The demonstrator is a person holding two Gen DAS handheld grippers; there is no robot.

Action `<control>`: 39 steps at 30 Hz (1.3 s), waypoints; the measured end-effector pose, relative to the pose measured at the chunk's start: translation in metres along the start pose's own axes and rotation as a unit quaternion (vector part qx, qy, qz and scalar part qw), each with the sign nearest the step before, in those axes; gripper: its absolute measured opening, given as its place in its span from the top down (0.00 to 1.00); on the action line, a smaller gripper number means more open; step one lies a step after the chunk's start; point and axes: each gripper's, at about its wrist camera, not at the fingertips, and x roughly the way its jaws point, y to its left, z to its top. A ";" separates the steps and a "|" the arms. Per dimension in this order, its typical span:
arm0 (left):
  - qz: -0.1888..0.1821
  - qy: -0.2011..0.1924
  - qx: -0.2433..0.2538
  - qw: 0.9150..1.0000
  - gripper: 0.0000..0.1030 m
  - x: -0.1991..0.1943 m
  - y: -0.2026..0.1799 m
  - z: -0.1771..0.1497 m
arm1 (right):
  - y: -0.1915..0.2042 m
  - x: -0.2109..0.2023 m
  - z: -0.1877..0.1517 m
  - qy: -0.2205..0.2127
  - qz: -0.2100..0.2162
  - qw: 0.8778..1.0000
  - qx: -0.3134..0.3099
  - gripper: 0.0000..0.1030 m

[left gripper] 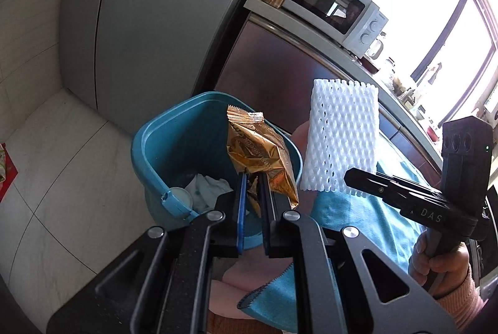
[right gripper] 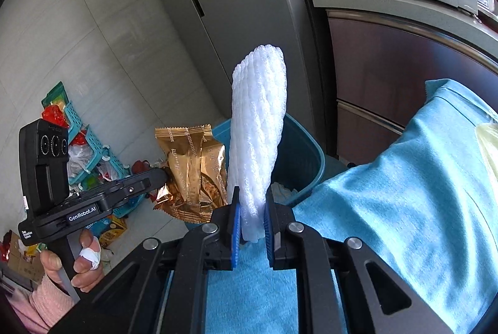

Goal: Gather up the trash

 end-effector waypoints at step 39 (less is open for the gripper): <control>-0.027 0.012 0.051 0.998 0.68 0.039 -0.042 -0.011 | -0.014 -0.043 -0.025 -0.032 -0.005 0.999 0.028 0.60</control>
